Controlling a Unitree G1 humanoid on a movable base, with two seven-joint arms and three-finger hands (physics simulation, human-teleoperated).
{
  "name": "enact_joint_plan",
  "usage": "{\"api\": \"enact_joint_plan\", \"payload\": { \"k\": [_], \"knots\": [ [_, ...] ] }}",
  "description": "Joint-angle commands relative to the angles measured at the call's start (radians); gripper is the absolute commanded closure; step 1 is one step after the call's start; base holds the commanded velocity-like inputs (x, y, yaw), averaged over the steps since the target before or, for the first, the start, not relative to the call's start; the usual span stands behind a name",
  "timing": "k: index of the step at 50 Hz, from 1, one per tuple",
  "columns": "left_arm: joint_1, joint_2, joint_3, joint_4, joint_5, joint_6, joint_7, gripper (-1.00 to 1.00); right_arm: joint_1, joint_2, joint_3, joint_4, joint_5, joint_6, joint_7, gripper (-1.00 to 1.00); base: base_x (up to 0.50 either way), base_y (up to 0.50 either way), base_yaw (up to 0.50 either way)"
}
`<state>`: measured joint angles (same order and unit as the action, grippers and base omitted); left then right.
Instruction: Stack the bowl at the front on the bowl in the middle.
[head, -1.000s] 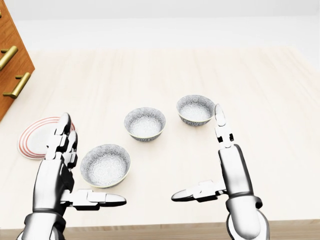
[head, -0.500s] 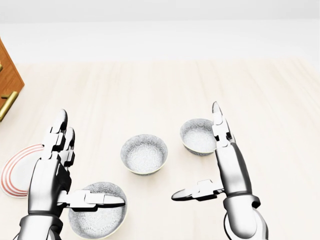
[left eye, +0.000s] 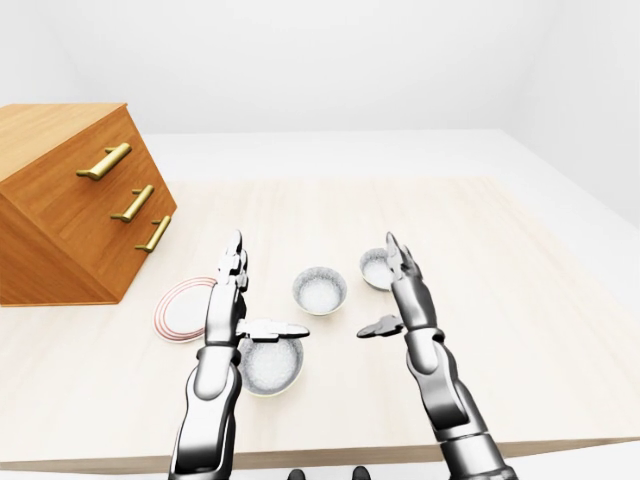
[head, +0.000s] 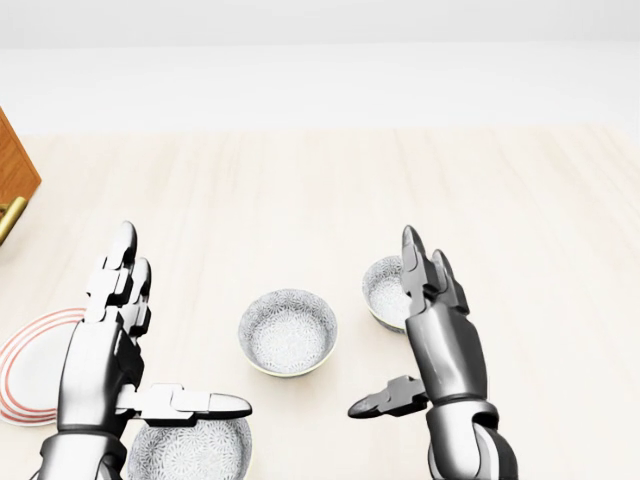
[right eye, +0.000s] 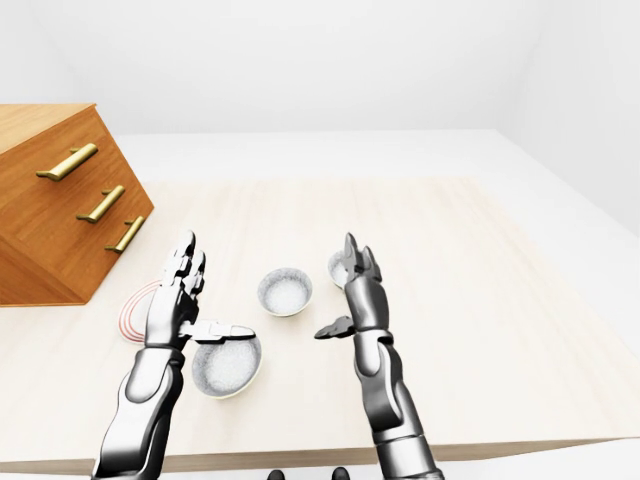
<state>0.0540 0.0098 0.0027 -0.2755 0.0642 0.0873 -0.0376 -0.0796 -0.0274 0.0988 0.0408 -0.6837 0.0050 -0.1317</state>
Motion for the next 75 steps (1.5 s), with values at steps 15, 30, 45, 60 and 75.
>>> {"api": "enact_joint_plan", "payload": {
  "k": [15, 30, 45, 60, 75],
  "knots": [
    [0.002, 0.006, 0.025, 0.01, -0.019, -0.012, -0.01, -1.0, -0.397, -0.021, 0.0, 0.736, -0.354, 0.056, -0.268, -1.0, 0.0, 0.0, 0.0],
    [0.007, 0.004, 0.019, 0.023, -0.013, -0.035, -0.008, -1.0, -0.62, -0.03, 0.007, 1.139, -0.314, 0.06, -0.379, -1.0, 0.0, 0.0, 0.0],
    [0.019, 0.006, 0.024, 0.022, -0.021, -0.044, -0.016, -1.0, -0.718, -0.027, -0.012, 1.287, -0.274, 0.082, -0.294, -1.0, 0.0, 0.0, 0.0],
    [0.018, 0.006, 0.028, 0.033, -0.022, -0.052, -0.02, -1.0, -0.718, -0.005, 0.004, 1.3, -0.323, 0.082, -0.255, -1.0, 0.0, 0.0, 0.0],
    [0.015, 0.008, 0.037, 0.048, -0.029, -0.06, -0.024, -1.0, -0.722, -0.005, -0.001, 1.306, -0.354, 0.082, -0.267, 1.0, 0.0, 0.0, 0.0]
  ]
}}
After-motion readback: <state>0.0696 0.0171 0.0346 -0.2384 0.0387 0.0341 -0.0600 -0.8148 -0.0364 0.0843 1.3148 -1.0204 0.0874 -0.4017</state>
